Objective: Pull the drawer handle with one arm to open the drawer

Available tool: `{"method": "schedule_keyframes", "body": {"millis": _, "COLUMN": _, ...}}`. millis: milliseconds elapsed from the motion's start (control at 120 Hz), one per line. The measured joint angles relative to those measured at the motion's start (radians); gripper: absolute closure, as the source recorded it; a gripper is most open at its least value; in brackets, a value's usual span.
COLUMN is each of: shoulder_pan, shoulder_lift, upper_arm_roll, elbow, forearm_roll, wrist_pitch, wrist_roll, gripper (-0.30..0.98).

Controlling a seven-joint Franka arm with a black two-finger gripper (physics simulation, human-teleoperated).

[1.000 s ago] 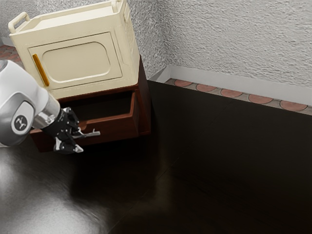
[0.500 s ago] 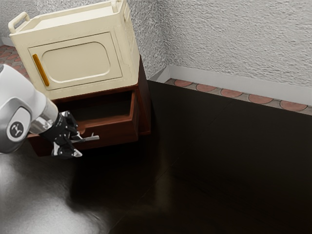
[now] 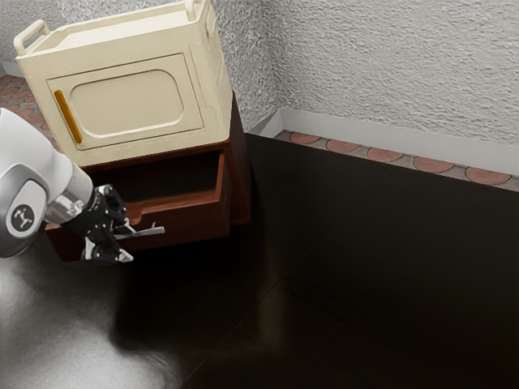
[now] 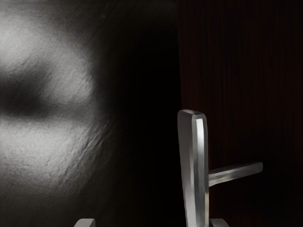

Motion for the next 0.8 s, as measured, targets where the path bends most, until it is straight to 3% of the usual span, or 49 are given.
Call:
{"method": "schedule_keyframes", "body": {"millis": 367, "shoulder_pan": -0.008, "shoulder_lift": -0.008, "upper_arm_roll": 0.001, "elbow": 0.095, "forearm_roll": 0.054, "wrist_pitch": -0.021, "wrist_roll": 0.012, "gripper": 0.41}}
{"method": "schedule_keyframes", "body": {"millis": 433, "shoulder_pan": -0.008, "shoulder_lift": 0.033, "upper_arm_roll": 0.001, "elbow": 0.192, "forearm_roll": 0.064, "wrist_pitch": -0.063, "wrist_roll": 0.013, "gripper": 0.33}}
{"method": "schedule_keyframes", "body": {"millis": 500, "shoulder_pan": -0.008, "shoulder_lift": 0.101, "upper_arm_roll": 0.01, "elbow": 0.354, "forearm_roll": 0.075, "wrist_pitch": -0.145, "wrist_roll": 0.015, "gripper": 0.24}}
{"method": "schedule_keyframes", "body": {"millis": 617, "shoulder_pan": -0.012, "shoulder_lift": 0.246, "upper_arm_roll": 0.044, "elbow": 0.713, "forearm_roll": 0.069, "wrist_pitch": -0.416, "wrist_roll": 0.042, "gripper": 0.14}}
{"method": "schedule_keyframes", "body": {"millis": 800, "shoulder_pan": -0.15, "shoulder_lift": 0.23, "upper_arm_roll": 0.075, "elbow": 0.692, "forearm_roll": 0.087, "wrist_pitch": -0.685, "wrist_roll": 0.134, "gripper": 0.06}}
